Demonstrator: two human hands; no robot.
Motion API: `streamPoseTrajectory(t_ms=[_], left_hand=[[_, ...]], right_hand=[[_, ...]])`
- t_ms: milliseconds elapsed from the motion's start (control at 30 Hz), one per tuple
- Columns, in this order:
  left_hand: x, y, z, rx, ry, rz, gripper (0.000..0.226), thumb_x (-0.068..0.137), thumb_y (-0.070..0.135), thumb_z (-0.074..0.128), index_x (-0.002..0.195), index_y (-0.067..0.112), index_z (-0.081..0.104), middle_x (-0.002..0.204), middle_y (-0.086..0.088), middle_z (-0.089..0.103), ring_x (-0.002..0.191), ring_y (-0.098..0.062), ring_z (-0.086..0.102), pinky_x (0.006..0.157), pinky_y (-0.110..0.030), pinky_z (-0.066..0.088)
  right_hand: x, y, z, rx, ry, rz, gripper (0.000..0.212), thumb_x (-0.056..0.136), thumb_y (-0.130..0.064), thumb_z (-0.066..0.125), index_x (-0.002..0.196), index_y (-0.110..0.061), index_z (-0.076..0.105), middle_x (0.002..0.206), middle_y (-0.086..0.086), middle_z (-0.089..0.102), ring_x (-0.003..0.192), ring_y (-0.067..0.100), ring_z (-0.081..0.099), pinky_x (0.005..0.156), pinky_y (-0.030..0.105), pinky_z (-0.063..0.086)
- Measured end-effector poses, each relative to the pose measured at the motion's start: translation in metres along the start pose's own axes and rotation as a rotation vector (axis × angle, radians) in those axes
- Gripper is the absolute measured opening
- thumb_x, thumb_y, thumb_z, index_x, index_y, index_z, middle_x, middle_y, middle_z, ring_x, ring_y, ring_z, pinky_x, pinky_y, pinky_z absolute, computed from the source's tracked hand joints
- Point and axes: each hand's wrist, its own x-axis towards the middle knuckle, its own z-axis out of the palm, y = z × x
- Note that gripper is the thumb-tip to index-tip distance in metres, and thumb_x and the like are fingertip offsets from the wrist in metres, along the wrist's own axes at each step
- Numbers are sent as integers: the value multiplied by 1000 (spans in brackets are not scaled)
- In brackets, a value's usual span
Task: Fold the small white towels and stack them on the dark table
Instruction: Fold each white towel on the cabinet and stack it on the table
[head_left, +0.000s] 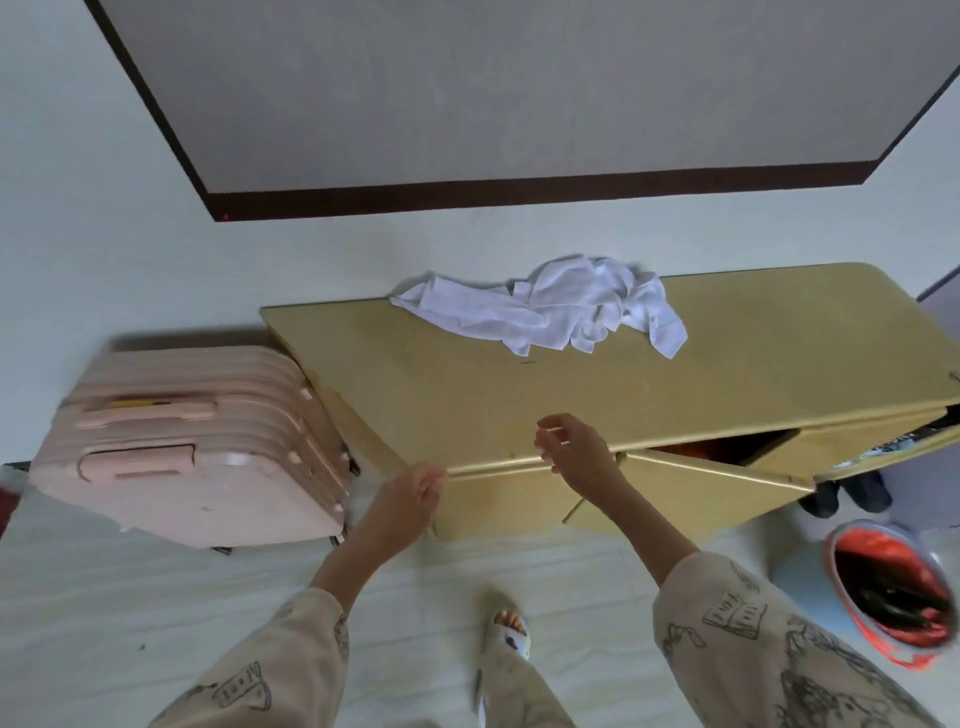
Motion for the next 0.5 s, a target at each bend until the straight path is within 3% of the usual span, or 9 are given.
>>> streamPoseTrajectory(t_ms=[133, 300, 400, 500], left_hand=[[63, 14, 4, -15, -25, -63, 26, 96, 17, 44, 116, 8, 57, 107, -4, 62, 96, -17, 57, 77, -19, 36], [151, 11, -5, 25, -17, -124, 27, 96, 16, 46, 118, 7, 58, 116, -9, 63, 103, -23, 58, 77, -18, 34], [213, 18, -15, 54, -6, -101, 26, 95, 13, 44, 116, 4, 58, 113, -8, 60, 104, -24, 56, 82, -22, 34], [285, 15, -20, 150, -4, 28, 20, 89, 10, 40, 96, 7, 58, 94, -10, 56, 92, -23, 52, 78, -29, 37]], right_hand=[[75, 7, -16, -167, -62, 100, 27, 92, -21, 54, 116, -10, 59, 111, 10, 67, 108, 28, 59, 90, 30, 42], [158, 16, -16, -339, -174, 171, 38, 95, -23, 50, 130, -9, 49, 126, 10, 60, 120, 26, 52, 93, 26, 37], [203, 23, -8, -434, -172, 180, 50, 95, -25, 48, 141, -12, 36, 144, 11, 41, 132, 28, 38, 105, 33, 31], [238, 32, 0, -600, -197, 190, 62, 95, -32, 49, 148, -17, 20, 156, 10, 14, 144, 26, 14, 113, 40, 24]])
